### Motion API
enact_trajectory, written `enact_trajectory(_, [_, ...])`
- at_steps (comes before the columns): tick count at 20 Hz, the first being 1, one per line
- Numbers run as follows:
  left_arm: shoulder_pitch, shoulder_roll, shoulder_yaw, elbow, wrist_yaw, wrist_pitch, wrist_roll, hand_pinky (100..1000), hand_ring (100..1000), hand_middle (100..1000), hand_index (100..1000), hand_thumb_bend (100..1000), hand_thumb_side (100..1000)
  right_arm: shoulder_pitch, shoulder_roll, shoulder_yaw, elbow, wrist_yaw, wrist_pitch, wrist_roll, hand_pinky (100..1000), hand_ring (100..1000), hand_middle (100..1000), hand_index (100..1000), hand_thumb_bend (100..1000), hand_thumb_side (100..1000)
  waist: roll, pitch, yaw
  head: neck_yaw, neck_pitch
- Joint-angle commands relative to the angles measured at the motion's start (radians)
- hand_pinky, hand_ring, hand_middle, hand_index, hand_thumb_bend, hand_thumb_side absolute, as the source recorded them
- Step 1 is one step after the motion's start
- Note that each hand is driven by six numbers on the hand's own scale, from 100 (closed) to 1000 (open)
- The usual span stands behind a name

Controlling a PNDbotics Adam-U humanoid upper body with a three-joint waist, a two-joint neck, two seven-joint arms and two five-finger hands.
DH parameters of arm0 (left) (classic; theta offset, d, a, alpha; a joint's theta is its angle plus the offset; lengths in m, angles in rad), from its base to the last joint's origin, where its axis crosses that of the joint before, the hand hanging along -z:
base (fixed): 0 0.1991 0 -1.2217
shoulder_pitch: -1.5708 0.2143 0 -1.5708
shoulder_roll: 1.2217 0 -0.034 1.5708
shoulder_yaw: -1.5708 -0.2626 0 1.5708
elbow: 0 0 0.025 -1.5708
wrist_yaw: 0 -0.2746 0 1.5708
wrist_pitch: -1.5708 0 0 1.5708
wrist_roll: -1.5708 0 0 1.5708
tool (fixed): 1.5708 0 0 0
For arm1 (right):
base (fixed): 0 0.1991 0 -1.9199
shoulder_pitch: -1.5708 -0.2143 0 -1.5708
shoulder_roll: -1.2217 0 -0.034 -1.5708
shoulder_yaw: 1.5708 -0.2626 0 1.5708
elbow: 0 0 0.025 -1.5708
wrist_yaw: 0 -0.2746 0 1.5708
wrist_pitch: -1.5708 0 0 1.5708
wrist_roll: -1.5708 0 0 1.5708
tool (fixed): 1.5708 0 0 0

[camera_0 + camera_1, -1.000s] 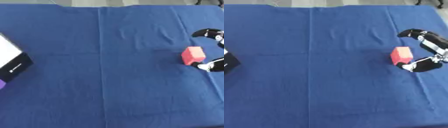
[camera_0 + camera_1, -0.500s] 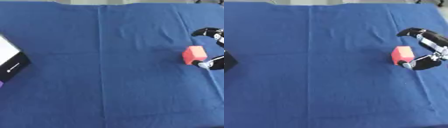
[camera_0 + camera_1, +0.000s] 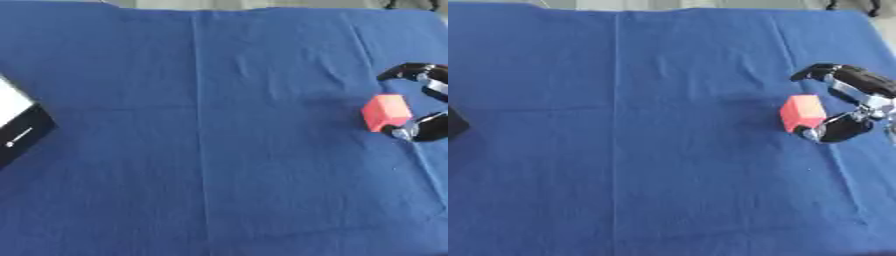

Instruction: Pick up the objects with one hand, pass them to the other hand, and then place them into the box on the other side of the table.

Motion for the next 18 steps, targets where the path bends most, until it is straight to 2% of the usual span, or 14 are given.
enact_trajectory(1, [-0.008,0.045,0.009,-0.017,-0.004,0.001,-0.001,945,737,626,718,100,518,0.001,-0.024,-0.021,-0.010,0.040,0.028,0.002,982,968,884,900,447,100,0.003,-0.013,0.001,-0.010,-0.016])
enact_trajectory(18, [0.001,0.049,0.012,-0.024,-0.012,0.003,0.001,943,739,630,719,100,509,0.038,0.007,-0.031,-0.010,0.151,0.121,0.028,1000,954,880,898,427,100,0.006,0.006,0.015,-0.026,-0.025])
